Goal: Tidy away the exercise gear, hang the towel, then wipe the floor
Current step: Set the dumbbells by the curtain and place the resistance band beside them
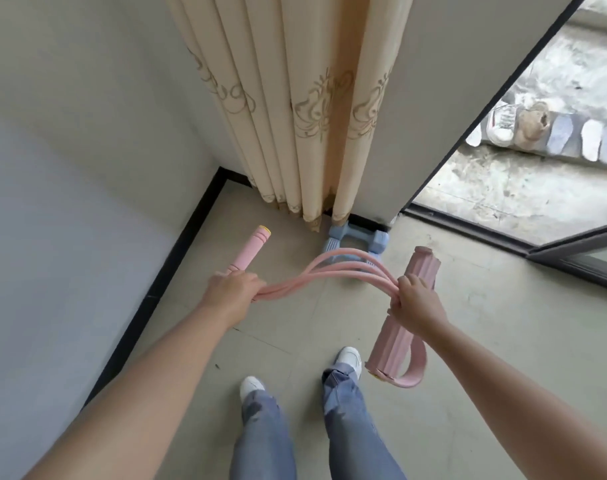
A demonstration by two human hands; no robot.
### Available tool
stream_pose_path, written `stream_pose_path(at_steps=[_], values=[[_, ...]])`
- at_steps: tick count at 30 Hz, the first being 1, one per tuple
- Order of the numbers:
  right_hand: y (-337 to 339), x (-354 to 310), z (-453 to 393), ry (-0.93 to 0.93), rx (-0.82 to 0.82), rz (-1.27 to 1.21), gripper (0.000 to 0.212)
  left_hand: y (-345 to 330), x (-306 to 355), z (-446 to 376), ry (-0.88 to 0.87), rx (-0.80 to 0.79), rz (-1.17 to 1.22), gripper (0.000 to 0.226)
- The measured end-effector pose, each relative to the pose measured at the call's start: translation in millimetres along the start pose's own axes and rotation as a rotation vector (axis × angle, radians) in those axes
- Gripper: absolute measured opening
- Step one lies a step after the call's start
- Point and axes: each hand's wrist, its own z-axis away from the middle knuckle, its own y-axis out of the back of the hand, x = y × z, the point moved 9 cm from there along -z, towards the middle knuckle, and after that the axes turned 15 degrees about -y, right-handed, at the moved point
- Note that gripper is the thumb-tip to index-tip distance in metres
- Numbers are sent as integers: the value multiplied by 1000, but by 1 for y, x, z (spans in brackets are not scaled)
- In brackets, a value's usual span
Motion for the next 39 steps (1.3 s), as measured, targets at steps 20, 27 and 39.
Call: stream_pose_path(at_steps=[20, 27, 39], values=[[-306, -160, -234, -257, -262, -97, 37, -307, -166, -291, -449, -197, -53, 32], [-407, -146, -317, -186, -454, 288, 37, -354, -187, -439, -610, 77, -287, 36], [-456, -135, -344, -362, -387, -79, 11, -347, -145, -551, -601, 139, -180, 33]])
